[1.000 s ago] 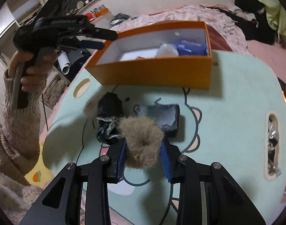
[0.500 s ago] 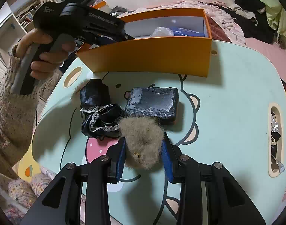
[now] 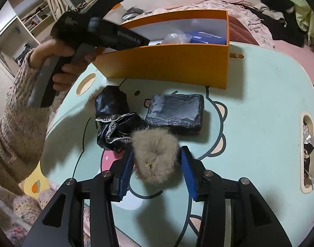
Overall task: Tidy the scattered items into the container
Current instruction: 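Grasp the brown card box with the left tool and place it on the table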
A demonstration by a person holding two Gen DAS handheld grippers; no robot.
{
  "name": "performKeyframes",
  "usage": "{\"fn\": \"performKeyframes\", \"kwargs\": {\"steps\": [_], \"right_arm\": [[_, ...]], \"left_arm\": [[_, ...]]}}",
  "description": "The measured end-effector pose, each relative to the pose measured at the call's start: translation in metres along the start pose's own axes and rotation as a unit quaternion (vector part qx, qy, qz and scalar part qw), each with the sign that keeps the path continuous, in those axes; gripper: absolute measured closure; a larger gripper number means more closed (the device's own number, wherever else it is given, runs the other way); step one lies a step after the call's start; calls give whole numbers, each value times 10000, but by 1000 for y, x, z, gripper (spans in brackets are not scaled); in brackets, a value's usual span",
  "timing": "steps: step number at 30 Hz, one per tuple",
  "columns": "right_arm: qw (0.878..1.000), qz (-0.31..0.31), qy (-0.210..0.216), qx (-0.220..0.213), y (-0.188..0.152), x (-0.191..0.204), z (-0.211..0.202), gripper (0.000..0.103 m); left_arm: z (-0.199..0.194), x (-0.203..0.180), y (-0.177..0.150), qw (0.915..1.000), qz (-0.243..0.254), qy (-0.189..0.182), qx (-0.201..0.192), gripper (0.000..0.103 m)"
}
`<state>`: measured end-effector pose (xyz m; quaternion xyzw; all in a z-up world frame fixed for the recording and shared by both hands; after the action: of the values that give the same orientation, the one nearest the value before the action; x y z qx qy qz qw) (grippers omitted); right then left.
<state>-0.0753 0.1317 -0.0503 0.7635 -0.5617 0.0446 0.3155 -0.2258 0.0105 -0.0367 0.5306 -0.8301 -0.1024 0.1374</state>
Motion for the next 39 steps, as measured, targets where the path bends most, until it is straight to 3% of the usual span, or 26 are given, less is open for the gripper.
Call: {"fn": "performKeyframes", "kwargs": {"steps": [5, 11, 13, 15, 19, 24, 28, 33, 35, 37, 39], "right_arm": [[10000, 41, 10, -78, 0, 2, -3, 57], [9993, 144, 138, -319, 6, 3, -14, 57], [9987, 280, 217, -376, 10, 1, -18, 44], [9976, 439, 281, -454, 13, -3, -20, 42], [9969, 562, 248, -492, 26, -11, -22, 42], [9957, 558, 28, -744, 59, -12, -31, 42], [9950, 381, -134, -913, 96, 1, -29, 42], [9953, 407, -454, -757, 131, 11, -7, 42], [9947, 515, -725, -515, 141, 8, 10, 46], [9940, 589, -896, -226, 146, 6, 27, 59], [9920, 690, -1057, 50, 146, 1, 41, 69]], "left_arm": [[-8, 7, 3, 9994, -208, -216, -200, 61], [-66, 22, 3, 9907, -494, -691, -1063, 61], [-89, 25, -3, 9857, -555, -905, -1307, 61], [-109, 25, -19, 9809, -579, -1131, -1470, 61], [-119, 19, -56, 9772, -578, -1409, -1482, 61], [-86, 14, -97, 9764, -890, -1600, -1142, 61], [-65, 15, -119, 9751, -1258, -1445, -1115, 61], [-57, 11, -131, 9626, -1676, -1667, -1320, 61], [-57, 7, -135, 9630, -1618, -1701, -1327, 61], [-56, 1, -138, 9652, -1483, -1686, -1343, 60], [-51, -5, -142, 9684, -1331, -1662, -1301, 49]]}}
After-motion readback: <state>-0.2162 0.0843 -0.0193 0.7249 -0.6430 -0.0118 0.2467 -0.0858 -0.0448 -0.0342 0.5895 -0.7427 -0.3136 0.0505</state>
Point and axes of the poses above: each gripper's, at about its wrist camera, not at the fingertips, and z roughly the way its jaws point, x to its left, y to its top, the point moved 6 cm from there along z, roughly the way its jaws point, and after that the axes turned 10 degrees about z, right-handed, at the moved point
